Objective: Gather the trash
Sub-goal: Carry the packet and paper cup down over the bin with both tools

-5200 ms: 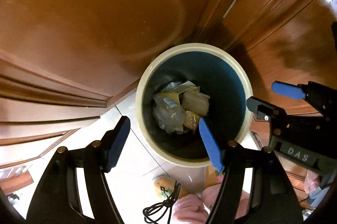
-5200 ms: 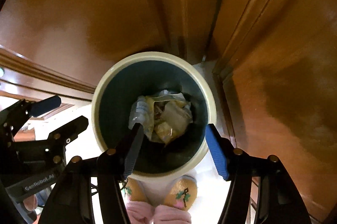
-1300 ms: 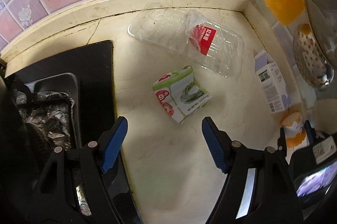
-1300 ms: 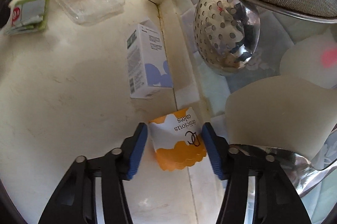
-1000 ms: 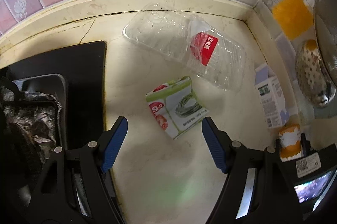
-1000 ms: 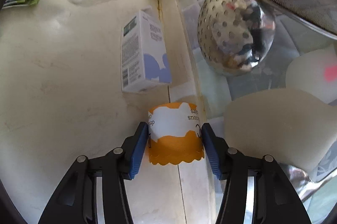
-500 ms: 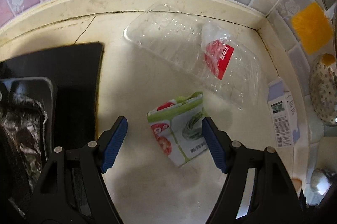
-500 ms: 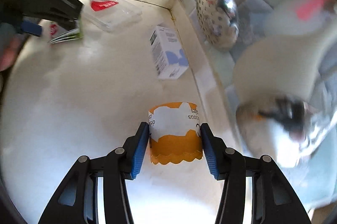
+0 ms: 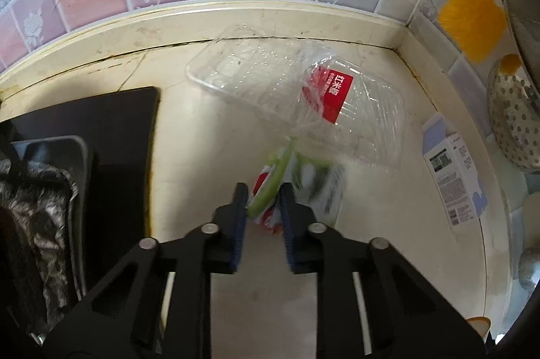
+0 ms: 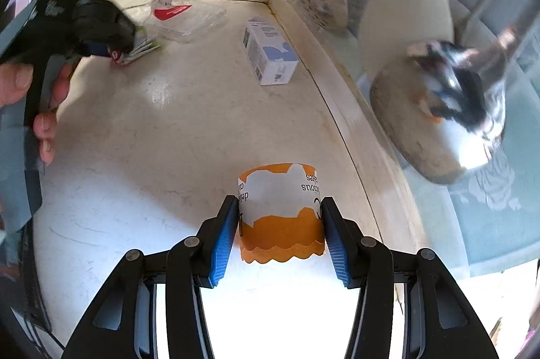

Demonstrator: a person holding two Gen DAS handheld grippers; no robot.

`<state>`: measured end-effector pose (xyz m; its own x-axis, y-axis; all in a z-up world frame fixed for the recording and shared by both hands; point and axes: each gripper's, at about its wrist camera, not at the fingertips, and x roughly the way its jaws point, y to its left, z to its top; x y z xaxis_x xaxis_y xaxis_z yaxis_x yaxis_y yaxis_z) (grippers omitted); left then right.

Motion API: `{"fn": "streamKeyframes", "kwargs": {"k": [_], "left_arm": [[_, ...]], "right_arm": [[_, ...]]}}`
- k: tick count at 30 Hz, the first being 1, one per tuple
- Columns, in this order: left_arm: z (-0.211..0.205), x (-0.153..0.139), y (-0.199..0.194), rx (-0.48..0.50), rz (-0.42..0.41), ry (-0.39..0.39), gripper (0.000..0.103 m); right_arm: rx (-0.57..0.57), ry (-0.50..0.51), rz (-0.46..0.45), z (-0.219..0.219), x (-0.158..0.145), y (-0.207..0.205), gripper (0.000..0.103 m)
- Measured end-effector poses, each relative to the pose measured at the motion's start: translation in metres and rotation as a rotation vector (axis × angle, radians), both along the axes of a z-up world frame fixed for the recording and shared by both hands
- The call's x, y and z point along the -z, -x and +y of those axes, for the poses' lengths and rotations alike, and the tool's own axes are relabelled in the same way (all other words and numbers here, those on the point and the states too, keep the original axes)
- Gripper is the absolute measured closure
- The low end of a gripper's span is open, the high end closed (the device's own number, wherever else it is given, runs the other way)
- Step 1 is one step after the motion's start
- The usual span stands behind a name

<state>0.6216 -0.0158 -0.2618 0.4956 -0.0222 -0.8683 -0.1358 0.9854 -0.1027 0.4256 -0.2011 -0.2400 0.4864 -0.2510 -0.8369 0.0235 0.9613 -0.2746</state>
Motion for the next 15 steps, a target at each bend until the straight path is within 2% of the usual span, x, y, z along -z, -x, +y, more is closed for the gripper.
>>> {"fn": "streamKeyframes", "kwargs": {"k": [6, 12, 15], "left_arm": [[0.004, -0.024, 0.031, 0.011, -0.011, -0.01, 0.096], [0.001, -0.061, 0.089, 0.034, -0.041, -0.012, 0.096], [0.002, -0.078, 0.131, 0.052, -0.055, -0.025, 0.096]], "right_arm": [[-0.003, -0.051, -0.015, -0.011, -0.009, 0.007, 0.054], [-0.057, -0.082, -0.059, -0.012, -0.024, 0.03, 0.054], [-0.089, -0.107, -0.078, -0.01, -0.031, 0.048, 0.054]]}}
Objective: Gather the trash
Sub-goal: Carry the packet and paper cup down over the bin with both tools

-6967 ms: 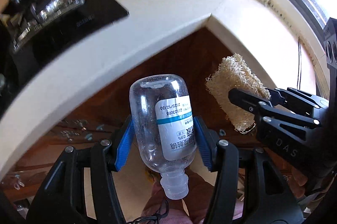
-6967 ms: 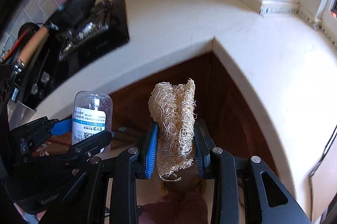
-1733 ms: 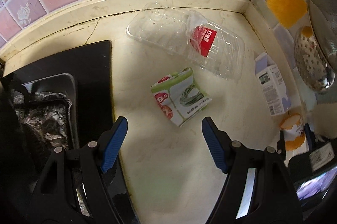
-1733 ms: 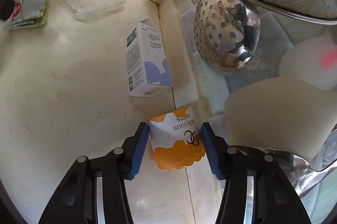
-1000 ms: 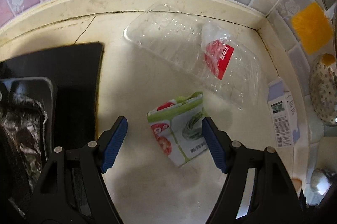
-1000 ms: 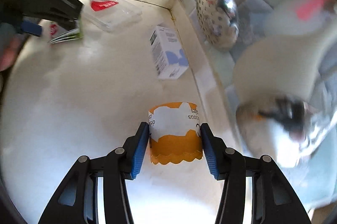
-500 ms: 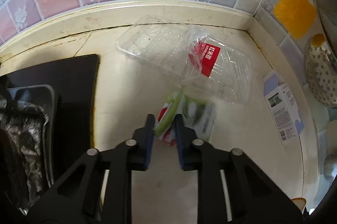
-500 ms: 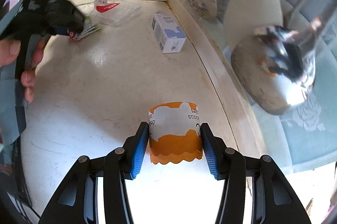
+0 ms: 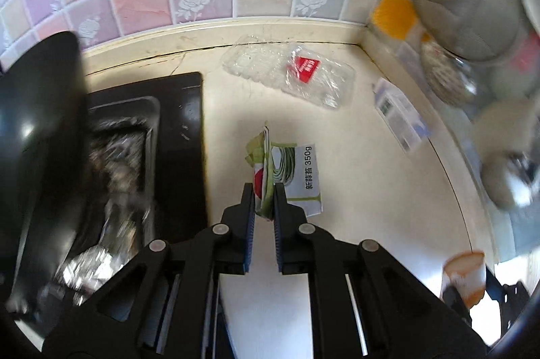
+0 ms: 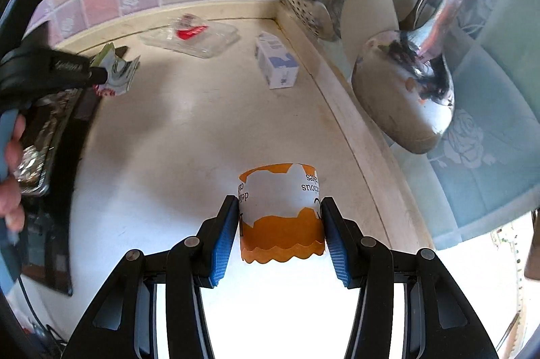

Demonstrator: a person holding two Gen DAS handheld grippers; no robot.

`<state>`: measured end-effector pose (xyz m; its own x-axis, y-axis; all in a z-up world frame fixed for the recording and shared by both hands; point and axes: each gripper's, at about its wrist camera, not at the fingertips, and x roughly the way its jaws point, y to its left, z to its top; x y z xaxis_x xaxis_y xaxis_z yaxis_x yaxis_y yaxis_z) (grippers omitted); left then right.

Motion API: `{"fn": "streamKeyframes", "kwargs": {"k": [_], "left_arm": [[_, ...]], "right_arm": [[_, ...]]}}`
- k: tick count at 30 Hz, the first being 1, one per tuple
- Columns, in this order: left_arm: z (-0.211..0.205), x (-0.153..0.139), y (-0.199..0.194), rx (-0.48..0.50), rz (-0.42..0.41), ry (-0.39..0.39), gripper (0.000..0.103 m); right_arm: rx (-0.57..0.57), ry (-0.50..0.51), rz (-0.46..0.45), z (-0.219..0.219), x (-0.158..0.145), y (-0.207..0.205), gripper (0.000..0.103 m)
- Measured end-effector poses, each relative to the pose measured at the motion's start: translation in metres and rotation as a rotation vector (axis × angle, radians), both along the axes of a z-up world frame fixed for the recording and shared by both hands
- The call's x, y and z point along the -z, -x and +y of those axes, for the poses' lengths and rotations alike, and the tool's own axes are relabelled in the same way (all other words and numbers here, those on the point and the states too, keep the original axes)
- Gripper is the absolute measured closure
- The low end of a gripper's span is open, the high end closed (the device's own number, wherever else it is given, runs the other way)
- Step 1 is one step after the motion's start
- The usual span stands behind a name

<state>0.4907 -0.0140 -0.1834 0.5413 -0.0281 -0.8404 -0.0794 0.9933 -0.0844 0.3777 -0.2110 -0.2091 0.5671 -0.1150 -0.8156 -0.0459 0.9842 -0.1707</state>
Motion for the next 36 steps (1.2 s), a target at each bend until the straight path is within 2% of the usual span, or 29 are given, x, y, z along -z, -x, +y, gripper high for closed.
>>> {"fn": "streamKeyframes", "kwargs": {"k": [10, 20, 27, 32, 36], "left_arm": [[0.001, -0.031, 0.123, 0.129, 0.014, 0.02, 0.096], [0.008, -0.025, 0.233, 0.323, 0.038, 0.039, 0.096], [0.025, -0.003, 0.307, 0.415, 0.064, 0.056, 0.095], [0.037, 0.032, 0.351, 0.456, 0.133, 0.056, 0.095], [0.039, 0.07, 0.374, 0.477, 0.214, 0.055, 0.095]], "right_arm": [[-0.023, -0.106, -0.013, 0.008, -0.02, 0.069, 0.054], [0.089, -0.156, -0.012, 0.041, -0.021, 0.175, 0.054], [0.18, -0.186, 0.014, 0.077, 0.006, 0.267, 0.054], [0.192, -0.2, 0.104, 0.094, 0.041, 0.318, 0.054], [0.215, -0.229, 0.153, 0.091, 0.068, 0.343, 0.053]]}}
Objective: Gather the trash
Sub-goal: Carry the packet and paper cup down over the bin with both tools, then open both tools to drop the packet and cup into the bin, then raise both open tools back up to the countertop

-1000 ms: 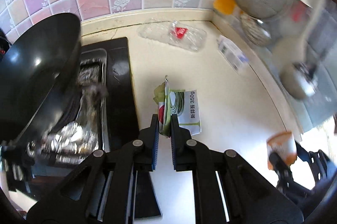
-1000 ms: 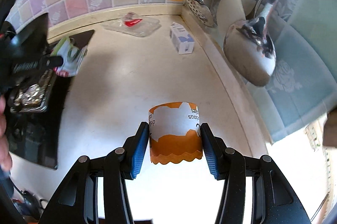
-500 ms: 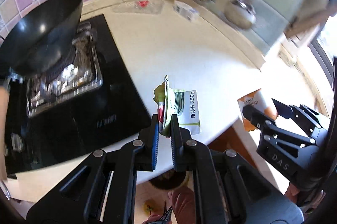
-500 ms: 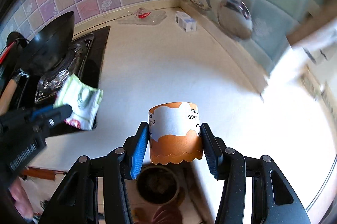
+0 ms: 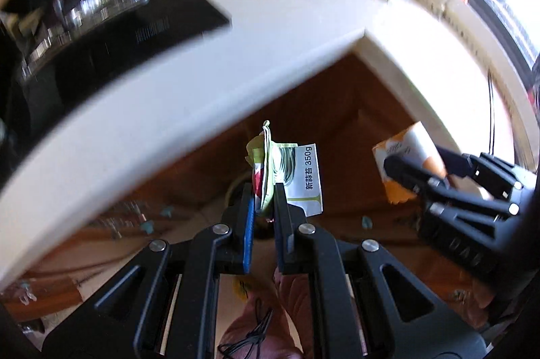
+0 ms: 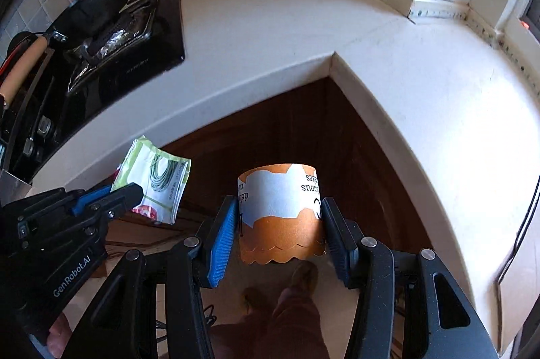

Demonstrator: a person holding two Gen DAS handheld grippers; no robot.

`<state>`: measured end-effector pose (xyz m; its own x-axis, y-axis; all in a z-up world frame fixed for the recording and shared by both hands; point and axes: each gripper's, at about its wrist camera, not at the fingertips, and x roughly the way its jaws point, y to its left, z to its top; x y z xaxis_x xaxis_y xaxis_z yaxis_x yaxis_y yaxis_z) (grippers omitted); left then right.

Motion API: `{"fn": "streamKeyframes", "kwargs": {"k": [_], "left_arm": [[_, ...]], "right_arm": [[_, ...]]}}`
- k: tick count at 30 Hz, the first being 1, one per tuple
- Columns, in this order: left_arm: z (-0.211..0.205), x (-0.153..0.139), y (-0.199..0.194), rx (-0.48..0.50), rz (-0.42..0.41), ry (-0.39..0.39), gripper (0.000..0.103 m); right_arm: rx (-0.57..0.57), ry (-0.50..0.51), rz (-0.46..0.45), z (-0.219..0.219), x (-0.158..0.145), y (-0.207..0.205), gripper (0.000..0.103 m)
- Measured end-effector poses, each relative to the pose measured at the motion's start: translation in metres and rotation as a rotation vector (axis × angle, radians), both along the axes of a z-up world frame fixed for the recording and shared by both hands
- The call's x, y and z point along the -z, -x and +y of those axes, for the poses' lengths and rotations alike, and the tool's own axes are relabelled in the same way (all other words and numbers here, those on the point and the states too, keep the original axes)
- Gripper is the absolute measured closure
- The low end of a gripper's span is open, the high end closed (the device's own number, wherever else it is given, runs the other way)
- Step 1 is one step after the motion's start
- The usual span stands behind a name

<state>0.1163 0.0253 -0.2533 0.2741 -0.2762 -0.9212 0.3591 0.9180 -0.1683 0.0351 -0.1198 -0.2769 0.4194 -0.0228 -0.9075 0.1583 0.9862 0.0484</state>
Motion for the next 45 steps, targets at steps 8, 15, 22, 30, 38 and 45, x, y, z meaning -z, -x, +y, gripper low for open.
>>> {"fn": "streamKeyframes", "kwargs": {"k": [8, 15, 22, 30, 38, 45], "left_arm": [[-0.002, 0.125, 0.018, -0.018, 0.152, -0.067, 0.095], [-0.019, 0.273, 0.009, 0.035, 0.142, -0.094, 0.094], [-0.025, 0.415, -0.009, 0.083, 0.186, -0.214, 0.053], [-0.014, 0.459, -0.015, 0.043, 0.214, -0.267, 0.053], [-0.009, 0.414, -0.009, 0.012, 0.225, -0.244, 0.053], [-0.007, 0.325, 0.001, -0.002, 0.21, -0.212, 0.053]], "right_arm": [[0.045, -0.12, 0.123, -0.014, 0.118, 0.019, 0.051], [0.012, -0.181, 0.186, -0.015, 0.264, 0.015, 0.049], [-0.074, -0.086, 0.225, -0.01, 0.384, 0.012, 0.036], [-0.086, -0.076, 0.294, -0.008, 0.426, 0.03, 0.036], [-0.105, -0.122, 0.335, -0.008, 0.378, 0.029, 0.036], [-0.108, -0.144, 0.303, -0.008, 0.298, 0.01, 0.036]]}}
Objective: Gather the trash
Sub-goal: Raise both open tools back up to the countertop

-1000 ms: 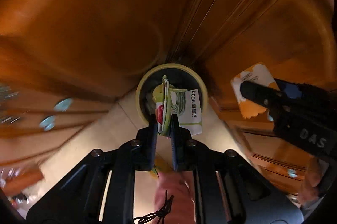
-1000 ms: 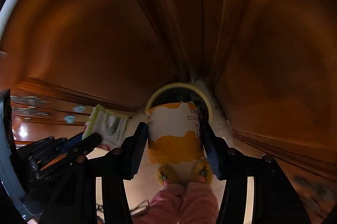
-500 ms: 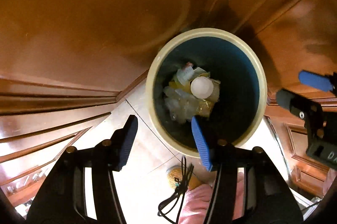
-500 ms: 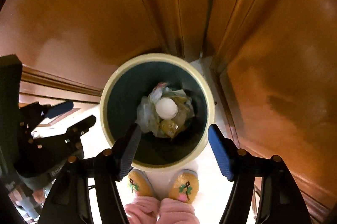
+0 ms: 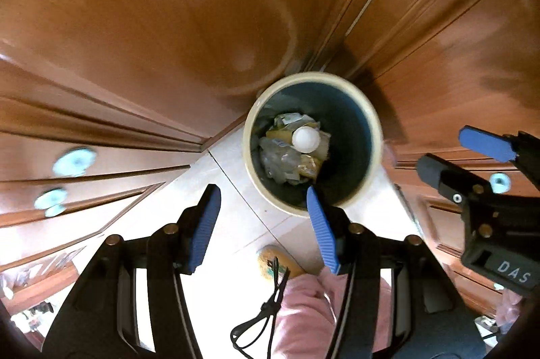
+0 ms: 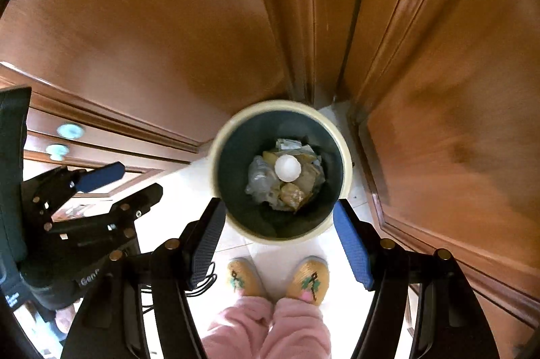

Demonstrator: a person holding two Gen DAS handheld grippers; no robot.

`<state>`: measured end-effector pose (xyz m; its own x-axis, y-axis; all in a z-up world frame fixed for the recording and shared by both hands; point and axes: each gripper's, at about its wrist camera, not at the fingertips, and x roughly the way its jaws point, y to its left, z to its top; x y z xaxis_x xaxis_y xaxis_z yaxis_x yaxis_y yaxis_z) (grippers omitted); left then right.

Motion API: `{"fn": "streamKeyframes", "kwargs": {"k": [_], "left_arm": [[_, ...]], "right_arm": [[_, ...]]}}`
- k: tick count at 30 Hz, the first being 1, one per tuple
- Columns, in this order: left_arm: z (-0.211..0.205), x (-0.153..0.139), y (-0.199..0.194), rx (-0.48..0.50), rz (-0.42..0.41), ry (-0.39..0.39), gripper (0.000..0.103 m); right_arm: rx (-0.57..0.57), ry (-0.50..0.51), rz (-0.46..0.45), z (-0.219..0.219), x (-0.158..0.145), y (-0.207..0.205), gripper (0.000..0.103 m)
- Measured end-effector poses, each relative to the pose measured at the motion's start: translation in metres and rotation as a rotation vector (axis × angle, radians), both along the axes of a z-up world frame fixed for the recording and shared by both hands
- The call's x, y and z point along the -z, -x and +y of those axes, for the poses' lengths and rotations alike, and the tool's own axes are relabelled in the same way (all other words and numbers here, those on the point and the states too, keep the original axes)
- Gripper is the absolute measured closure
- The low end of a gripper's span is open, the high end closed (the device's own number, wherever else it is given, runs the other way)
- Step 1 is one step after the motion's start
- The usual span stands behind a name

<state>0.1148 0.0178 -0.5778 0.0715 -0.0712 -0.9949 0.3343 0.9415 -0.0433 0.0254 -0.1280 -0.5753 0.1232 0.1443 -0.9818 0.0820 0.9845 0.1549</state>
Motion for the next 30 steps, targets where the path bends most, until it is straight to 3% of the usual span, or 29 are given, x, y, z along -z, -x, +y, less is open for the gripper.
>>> {"fn": "streamKeyframes", "kwargs": {"k": [10, 19, 26, 30], "left_arm": [[-0.006, -0.161, 0.015, 0.008, -0.073, 0.052, 0.053], [0.009, -0.294, 0.018, 0.049, -0.16, 0.101, 0.053], [0.019, -0.372, 0.001, 0.087, -0.268, 0.113, 0.053], [0.024, -0.407, -0.014, 0.078, -0.324, 0.141, 0.053]], "right_arm": [[-0.013, 0.001, -0.08, -0.004, -0.164, 0.005, 0.036], [-0.006, 0.015, -0.216, -0.004, -0.333, 0.008, 0.036], [0.022, 0.043, -0.368, 0.006, -0.434, -0.002, 0.036], [0.048, 0.052, -0.443, 0.008, -0.477, -0.011, 0.036]]}}
